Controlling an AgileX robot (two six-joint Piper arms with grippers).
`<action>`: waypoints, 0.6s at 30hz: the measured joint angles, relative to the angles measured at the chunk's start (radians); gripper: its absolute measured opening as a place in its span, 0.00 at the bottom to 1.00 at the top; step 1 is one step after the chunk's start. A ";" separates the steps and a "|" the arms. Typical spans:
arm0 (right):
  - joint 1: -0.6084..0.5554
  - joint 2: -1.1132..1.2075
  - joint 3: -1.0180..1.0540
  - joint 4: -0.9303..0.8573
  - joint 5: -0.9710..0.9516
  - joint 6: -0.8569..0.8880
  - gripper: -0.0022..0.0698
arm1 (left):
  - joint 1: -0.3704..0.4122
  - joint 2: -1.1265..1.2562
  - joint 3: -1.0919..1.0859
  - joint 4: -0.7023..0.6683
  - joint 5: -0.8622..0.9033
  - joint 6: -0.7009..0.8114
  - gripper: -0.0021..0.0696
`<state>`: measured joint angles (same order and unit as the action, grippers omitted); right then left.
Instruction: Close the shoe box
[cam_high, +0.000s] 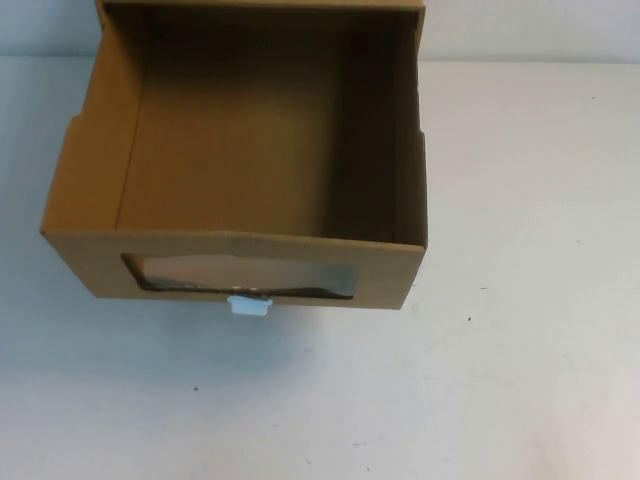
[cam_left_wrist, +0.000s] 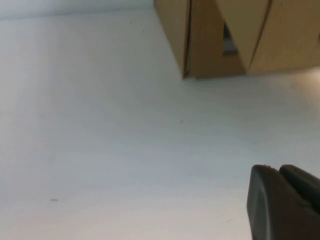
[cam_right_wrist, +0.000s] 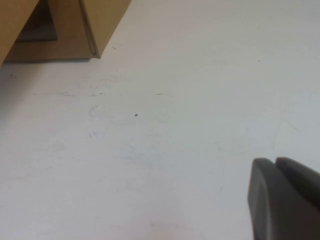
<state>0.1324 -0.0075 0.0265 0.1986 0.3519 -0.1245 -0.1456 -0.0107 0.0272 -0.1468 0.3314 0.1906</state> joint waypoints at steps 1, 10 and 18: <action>0.000 0.000 0.000 0.000 0.000 0.000 0.01 | 0.000 0.000 0.000 -0.039 -0.012 -0.017 0.02; 0.000 0.000 0.000 0.000 0.000 0.000 0.01 | 0.000 0.000 0.000 -0.477 -0.182 -0.113 0.02; 0.000 0.000 0.000 0.000 0.000 0.000 0.01 | 0.000 0.039 -0.061 -0.532 -0.152 -0.117 0.02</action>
<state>0.1324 -0.0075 0.0265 0.1986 0.3519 -0.1245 -0.1456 0.0281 -0.0340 -0.6790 0.1790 0.0732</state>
